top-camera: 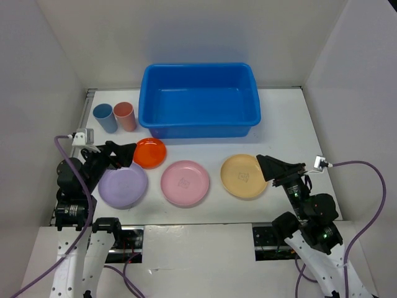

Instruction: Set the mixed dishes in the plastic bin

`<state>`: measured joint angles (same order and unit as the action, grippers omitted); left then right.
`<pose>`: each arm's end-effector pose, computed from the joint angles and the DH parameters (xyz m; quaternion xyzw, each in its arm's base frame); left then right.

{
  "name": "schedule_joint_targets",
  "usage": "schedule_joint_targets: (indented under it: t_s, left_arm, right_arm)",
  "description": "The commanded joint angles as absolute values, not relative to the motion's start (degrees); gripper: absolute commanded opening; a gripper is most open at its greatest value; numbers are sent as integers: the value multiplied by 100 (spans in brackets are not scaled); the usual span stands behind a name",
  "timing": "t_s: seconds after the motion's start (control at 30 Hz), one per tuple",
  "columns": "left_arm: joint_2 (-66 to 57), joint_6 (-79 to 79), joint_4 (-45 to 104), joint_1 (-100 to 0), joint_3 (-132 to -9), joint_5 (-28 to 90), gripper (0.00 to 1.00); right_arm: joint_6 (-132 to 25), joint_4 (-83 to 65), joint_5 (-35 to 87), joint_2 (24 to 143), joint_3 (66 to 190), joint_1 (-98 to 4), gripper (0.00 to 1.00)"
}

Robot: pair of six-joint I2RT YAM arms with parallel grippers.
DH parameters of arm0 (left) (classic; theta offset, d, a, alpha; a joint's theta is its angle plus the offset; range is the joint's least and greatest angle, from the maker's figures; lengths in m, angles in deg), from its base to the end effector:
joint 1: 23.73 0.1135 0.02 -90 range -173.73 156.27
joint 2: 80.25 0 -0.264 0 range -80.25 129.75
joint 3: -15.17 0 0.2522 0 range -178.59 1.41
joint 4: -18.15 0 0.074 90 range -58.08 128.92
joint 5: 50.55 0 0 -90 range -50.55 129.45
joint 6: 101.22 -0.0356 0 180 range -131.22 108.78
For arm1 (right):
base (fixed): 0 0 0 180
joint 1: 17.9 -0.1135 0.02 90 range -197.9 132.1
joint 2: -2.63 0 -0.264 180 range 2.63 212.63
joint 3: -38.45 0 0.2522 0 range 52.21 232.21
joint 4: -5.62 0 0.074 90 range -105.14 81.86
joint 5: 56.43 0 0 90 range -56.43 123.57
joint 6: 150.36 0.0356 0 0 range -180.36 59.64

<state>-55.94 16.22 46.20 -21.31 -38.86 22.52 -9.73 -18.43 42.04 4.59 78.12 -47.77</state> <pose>0.1068 -0.0059 0.3504 -0.0755 0.6931 -0.2538 0.6705 0.0562 0.0262 0.3026 0.1682 0.5958 0.4718 0.6279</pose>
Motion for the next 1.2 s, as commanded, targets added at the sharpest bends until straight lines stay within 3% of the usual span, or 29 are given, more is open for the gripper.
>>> schedule_joint_targets:
  t_s: [0.0, 0.23, 0.47, 0.77, 1.07, 1.17]
  left_arm:
    - [-5485, 1717, 4651, -2144, -3999, 2433, 100]
    - [-5433, 1717, 4659, -2091, -3999, 2433, 100]
    - [-5380, 1717, 4712, -2091, -3999, 2433, 100]
    - [-5327, 1717, 4712, -2091, -3999, 2433, 100]
    - [-5274, 1769, 4712, -2091, -3947, 2380, 100]
    - [-5274, 1769, 4712, -2091, -3946, 2380, 100]
  right_arm:
    - [-1484, -1841, 4506, 234, 7928, -4822, 99]
    - [-1430, -2018, 4894, 1631, 8130, -4822, 99]
    - [-1395, -3801, 6547, 3952, 9316, -4498, 99]
    - [-1905, -3214, 5255, 6026, 9370, -2924, 99]
    - [-2160, -2933, 5220, 7469, 9554, -2695, 94]
    - [-2160, -3046, 5439, 8049, 9774, -3071, 94]
